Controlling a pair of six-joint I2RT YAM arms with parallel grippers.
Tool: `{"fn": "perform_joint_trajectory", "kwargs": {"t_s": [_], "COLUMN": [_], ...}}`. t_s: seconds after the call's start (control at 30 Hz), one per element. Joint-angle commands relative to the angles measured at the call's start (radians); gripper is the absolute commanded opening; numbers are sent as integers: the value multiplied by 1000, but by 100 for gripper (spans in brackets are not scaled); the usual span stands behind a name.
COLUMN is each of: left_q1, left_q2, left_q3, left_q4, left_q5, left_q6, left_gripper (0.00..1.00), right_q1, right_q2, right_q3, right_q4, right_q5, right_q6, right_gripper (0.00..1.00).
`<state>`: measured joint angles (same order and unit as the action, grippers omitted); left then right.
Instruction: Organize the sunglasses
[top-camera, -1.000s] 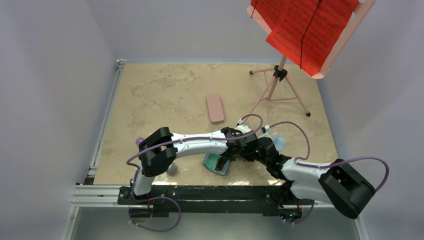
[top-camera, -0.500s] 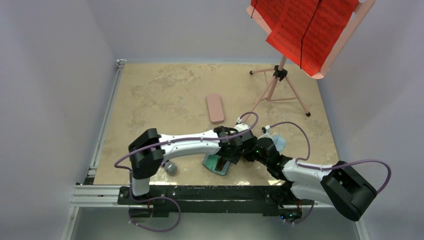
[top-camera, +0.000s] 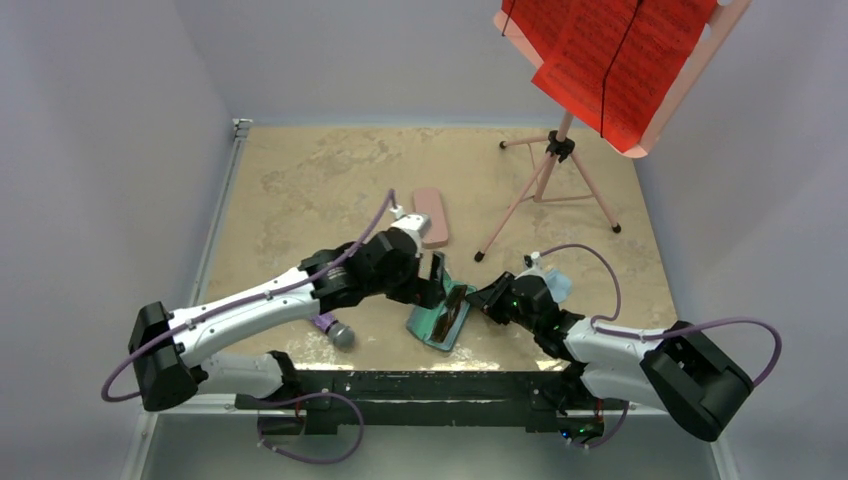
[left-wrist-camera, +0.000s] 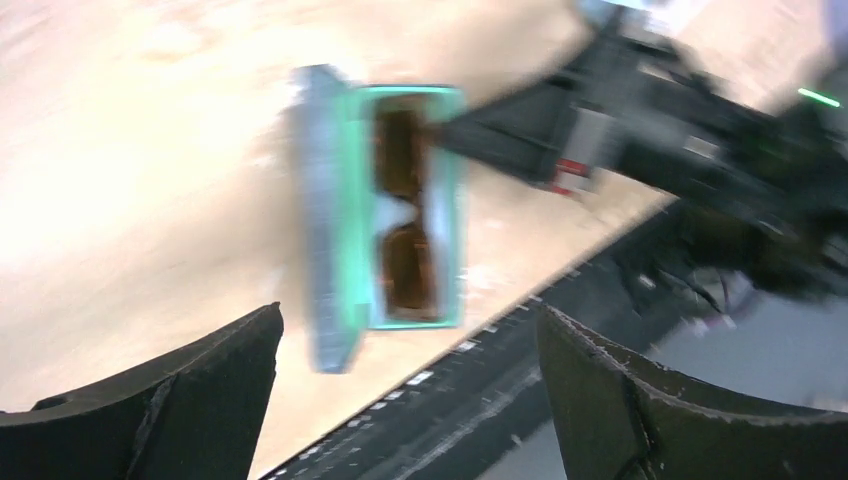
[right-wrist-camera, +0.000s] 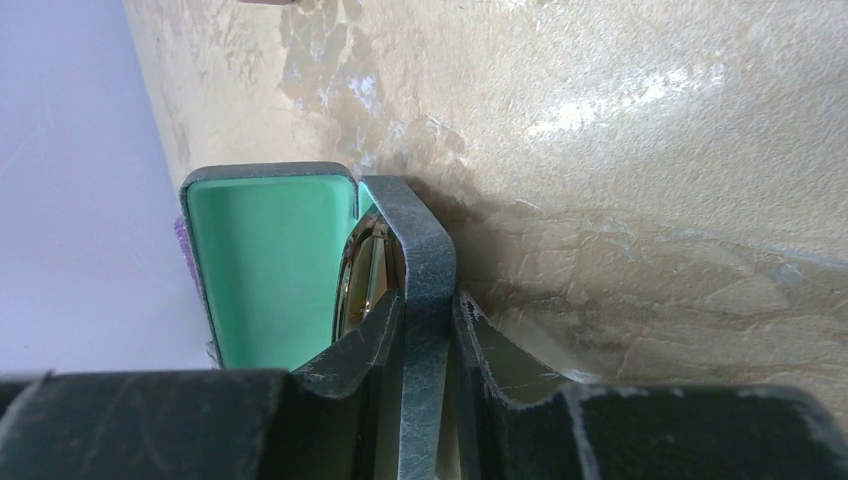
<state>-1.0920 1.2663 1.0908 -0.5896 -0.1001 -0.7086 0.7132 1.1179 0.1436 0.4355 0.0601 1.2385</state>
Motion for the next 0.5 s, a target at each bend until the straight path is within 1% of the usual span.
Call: {"fn": "perform_joint_trajectory", "kwargs": {"t_s": [0.0,0.03,0.07,0.13,0.23,0.3,0.33,0.4,0.47], "left_q1": [153,166,177,193,197,199,199,197,188], "left_q2": [-89,-96,-95,-84,-33,27,61,132,182], "left_q3": [-190,-213,-235,-266,-276,-251,-230,-185,-157], "left_q4": [11,-21,-46,-65,-60,-44,-38,6,73], "left_q5": [-70,-135,-169,-201,-248,-242,-218,-148,-75], "left_q6": [-148,-191,-227,-290,-312,-290,-275,-231,-193], "left_gripper": [98,97,96,91,89,86,82,74,72], "right_q1": [3,3,3,3,1,3,3,3,3], "right_q2": [14,13,14,15,21,26,28,33,40], "right_q3": [13,13,14,14,22,25,25,28,28], "right_q4": [35,37,38,36,30,30,31,33,37], "right_q5": [-12,-13,-15,-17,-27,-29,-29,-29,-31], "right_q6": [-16,-17,-19,-29,-41,-46,-46,-47,-48], "right_gripper": [17,17,16,16,16,15,15,15,15]}}
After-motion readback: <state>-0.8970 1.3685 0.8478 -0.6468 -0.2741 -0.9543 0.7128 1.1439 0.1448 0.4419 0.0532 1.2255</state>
